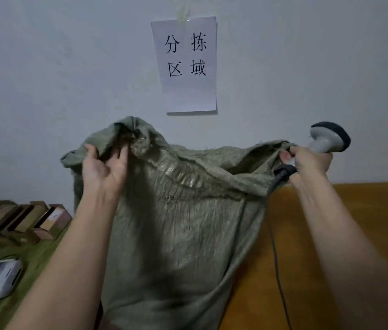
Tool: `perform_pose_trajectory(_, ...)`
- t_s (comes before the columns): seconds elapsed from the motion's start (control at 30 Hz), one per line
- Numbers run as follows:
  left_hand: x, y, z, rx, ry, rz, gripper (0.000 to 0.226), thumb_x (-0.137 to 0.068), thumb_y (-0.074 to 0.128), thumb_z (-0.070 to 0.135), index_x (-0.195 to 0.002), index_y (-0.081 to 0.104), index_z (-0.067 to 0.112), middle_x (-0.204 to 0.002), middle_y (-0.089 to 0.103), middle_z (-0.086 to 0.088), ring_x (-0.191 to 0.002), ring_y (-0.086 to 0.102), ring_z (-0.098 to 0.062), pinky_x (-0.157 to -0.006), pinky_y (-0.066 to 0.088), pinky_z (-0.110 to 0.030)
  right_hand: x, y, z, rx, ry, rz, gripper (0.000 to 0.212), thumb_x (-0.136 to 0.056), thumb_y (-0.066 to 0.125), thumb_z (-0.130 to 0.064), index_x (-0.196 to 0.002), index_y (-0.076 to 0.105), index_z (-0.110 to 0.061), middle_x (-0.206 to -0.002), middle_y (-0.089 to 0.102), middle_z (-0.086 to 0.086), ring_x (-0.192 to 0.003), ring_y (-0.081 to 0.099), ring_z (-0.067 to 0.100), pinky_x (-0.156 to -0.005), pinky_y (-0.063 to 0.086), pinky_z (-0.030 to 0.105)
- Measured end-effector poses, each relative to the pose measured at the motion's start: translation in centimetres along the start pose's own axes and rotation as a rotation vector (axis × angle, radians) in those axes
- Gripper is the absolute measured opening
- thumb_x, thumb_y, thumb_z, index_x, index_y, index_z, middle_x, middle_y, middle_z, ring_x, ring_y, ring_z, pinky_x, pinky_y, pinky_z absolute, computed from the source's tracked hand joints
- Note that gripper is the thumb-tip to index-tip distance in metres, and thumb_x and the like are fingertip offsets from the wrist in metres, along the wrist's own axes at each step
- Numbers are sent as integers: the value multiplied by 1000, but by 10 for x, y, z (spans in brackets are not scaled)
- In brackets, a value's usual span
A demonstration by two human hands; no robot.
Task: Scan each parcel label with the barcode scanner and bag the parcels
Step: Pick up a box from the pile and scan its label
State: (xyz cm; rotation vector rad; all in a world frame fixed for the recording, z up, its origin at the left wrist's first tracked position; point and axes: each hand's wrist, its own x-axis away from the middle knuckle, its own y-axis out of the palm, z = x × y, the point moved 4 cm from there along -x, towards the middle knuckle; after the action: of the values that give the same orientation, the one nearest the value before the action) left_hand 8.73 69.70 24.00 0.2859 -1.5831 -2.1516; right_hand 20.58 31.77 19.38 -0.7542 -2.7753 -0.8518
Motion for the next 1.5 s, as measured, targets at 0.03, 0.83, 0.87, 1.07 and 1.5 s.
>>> perform_pose_trajectory(0.03,2,-5,-5,-106,10,-11,52,-98,44,50,-125,58,8,-123,64,-18,-114,60,-30,-103,45,-49,-4,-8,3,15,-23,22,62,-83,61,13,-136,36,-9,-120,53,14,-81,65,19,-60,59,28)
perform_pose_trajectory(0.83,88,-10,-202,-2368,375,-176,24,-87,54,29,-104,56,12,-130,29,-15,-119,30,-38,-101,29,-48,30,-161,-41,759,59,-64,34,-89,68,-2,-119,56,7,-95,67,16,-60,63,13,-47,52,21)
perform_pose_trajectory(0.87,92,-7,-214,-2338,347,-244,26,-87,54,29,-107,58,13,-129,29,-14,-120,30,-37,-102,29,-47,33,-170,-49,834,30,-38,31,-89,70,-5,-115,58,6,-84,65,12,-57,59,12,-47,49,23)
perform_pose_trajectory(1.07,122,-16,-287,-2242,86,-591,27,-89,59,33,-113,58,21,-131,27,-9,-124,28,-32,-103,30,-44,41,-217,-105,1340,-134,128,36,-93,65,-33,-103,58,1,-84,62,15,-73,61,29,-60,44,34)
perform_pose_trajectory(1.5,148,0,-430,-2082,-124,-802,20,-91,62,26,-109,64,18,-132,37,-13,-127,38,-30,-105,31,-31,-43,-302,-126,1305,-242,-127,54,-90,66,-10,-139,42,-12,-125,56,11,-103,56,28,-76,47,36)
